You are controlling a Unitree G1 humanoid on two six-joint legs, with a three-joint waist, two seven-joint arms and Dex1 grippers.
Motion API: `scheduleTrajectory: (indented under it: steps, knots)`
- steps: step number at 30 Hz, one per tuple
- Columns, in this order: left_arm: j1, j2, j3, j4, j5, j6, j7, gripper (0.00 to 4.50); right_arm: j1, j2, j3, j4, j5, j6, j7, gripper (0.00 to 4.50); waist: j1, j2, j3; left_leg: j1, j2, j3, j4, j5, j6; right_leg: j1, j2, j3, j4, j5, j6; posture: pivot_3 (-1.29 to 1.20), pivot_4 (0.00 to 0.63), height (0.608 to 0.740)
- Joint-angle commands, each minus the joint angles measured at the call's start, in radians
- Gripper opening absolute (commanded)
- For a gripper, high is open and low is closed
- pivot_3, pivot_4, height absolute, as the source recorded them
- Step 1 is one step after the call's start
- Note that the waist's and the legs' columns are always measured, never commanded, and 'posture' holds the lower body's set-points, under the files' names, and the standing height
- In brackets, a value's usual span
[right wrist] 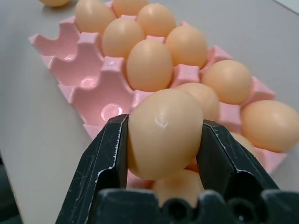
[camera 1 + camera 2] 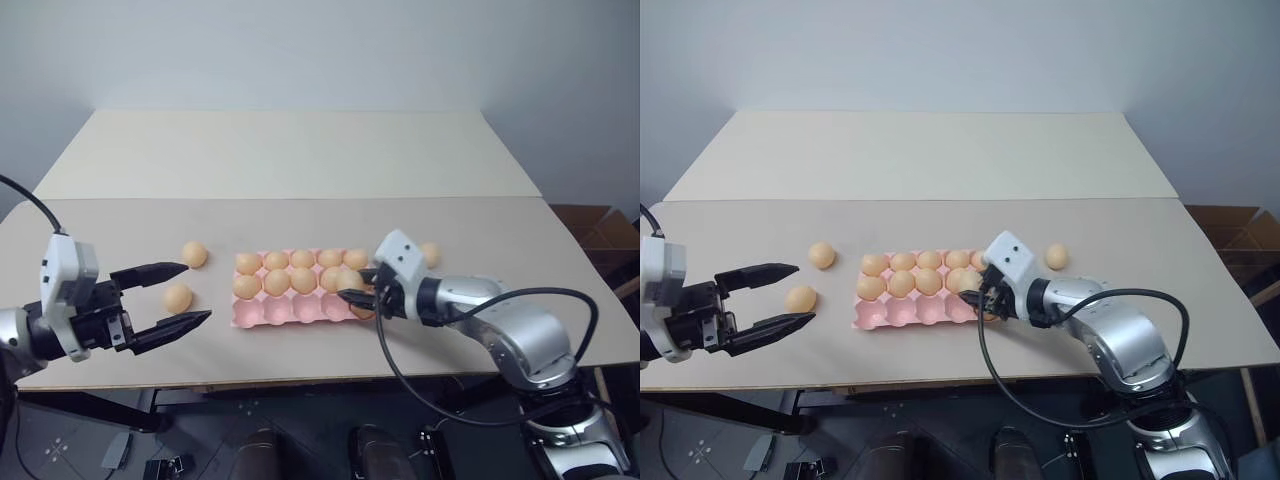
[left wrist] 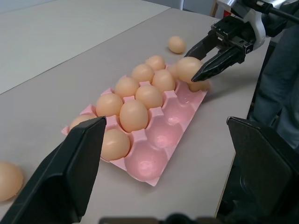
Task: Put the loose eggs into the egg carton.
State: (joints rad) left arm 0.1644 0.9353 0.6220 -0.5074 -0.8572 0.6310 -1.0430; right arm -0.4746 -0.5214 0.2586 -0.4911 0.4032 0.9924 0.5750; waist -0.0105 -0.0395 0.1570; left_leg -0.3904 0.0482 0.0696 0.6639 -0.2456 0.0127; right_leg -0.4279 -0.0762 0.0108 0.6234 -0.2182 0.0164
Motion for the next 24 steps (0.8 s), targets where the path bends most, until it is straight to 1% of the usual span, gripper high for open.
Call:
scheduleTrajectory:
  steps: [1,3,4,6,9,13,15,18,21,24]
  knots:
    - [0.005,-0.002,0.036,-0.033,-0.006,-0.014,0.007,4.5,-0.021,0.009,0.026,-0.008,-0.032,-0.011,-0.021,2.89,-0.001,0.0,0.0,0.0,0.0,0.0,0.0,0.0,0.0,0.0,0.0,0.0,0.0,0.0,0.0,0.0,0.15,0.74]
    - [0.009,-0.003,0.045,-0.034,-0.008,-0.013,0.011,4.5,-0.031,0.007,-0.001,-0.023,-0.011,0.0,-0.013,3.51,-0.001,0.0,0.0,0.001,0.0,0.0,0.0,0.0,0.0,0.0,0.001,-0.001,0.001,0.0,-0.001,0.0,0.15,0.74]
    - [0.013,-0.003,0.05,-0.033,-0.008,-0.013,0.011,4.5,-0.033,0.001,-0.014,-0.033,-0.005,0.0,-0.007,3.9,-0.001,0.0,0.0,0.001,0.001,0.0,0.0,0.0,0.0,0.0,0.001,-0.001,0.002,0.0,-0.001,0.0,0.15,0.74]
    - [0.024,-0.005,0.058,-0.032,-0.003,-0.015,0.01,4.5,-0.028,-0.034,-0.044,-0.055,0.005,-0.007,0.015,4.48,-0.001,0.0,0.0,0.001,0.001,0.0,0.0,0.0,0.0,0.0,0.001,-0.001,0.003,-0.001,-0.002,0.0,0.15,0.74]
    - [0.046,-0.014,0.078,-0.033,0.0,-0.016,0.015,4.5,-0.007,-0.099,-0.127,-0.077,0.037,-0.024,0.057,4.48,0.0,0.0,0.0,0.001,0.001,-0.001,0.0,0.0,0.0,0.0,0.001,-0.001,0.002,-0.001,-0.002,0.0,0.15,0.74]
    - [0.117,-0.023,0.138,-0.011,0.024,-0.024,-0.011,4.5,0.059,-0.2,-0.307,-0.065,0.081,-0.096,0.141,4.48,0.0,0.0,0.0,0.001,0.001,0.0,0.0,0.0,0.0,0.0,0.001,-0.001,0.001,-0.001,-0.001,0.0,0.15,0.74]
    - [0.152,-0.029,0.169,0.005,0.033,-0.029,-0.027,4.5,0.112,-0.243,-0.389,-0.036,0.095,-0.157,0.195,4.48,0.0,0.0,0.0,0.001,0.001,0.0,-0.001,0.0,0.0,0.0,0.001,-0.001,0.0,-0.001,-0.001,0.0,0.15,0.74]
    - [0.198,-0.049,0.217,0.042,0.047,-0.043,-0.041,4.5,0.234,-0.304,-0.494,0.034,0.073,-0.311,0.296,4.48,0.001,0.0,0.0,0.001,0.001,-0.001,-0.001,0.0,0.0,0.0,0.001,-0.001,0.0,-0.005,0.0,0.0,0.15,0.74]
    - [0.227,-0.071,0.252,0.086,0.056,-0.047,-0.042,4.5,0.354,-0.354,-0.58,0.124,0.065,-0.443,0.41,4.48,0.002,0.0,0.0,0.002,0.001,0.0,-0.001,0.0,0.0,0.001,0.001,-0.001,0.001,-0.008,0.001,0.0,0.15,0.74]
    - [0.252,-0.081,0.261,0.095,0.064,-0.047,-0.047,4.5,0.416,-0.376,-0.624,0.172,0.073,-0.497,0.461,4.48,0.001,0.0,0.0,0.004,0.001,0.0,-0.001,0.0,0.0,0.003,0.001,0.0,0.001,-0.008,0.002,0.0,0.15,0.74]
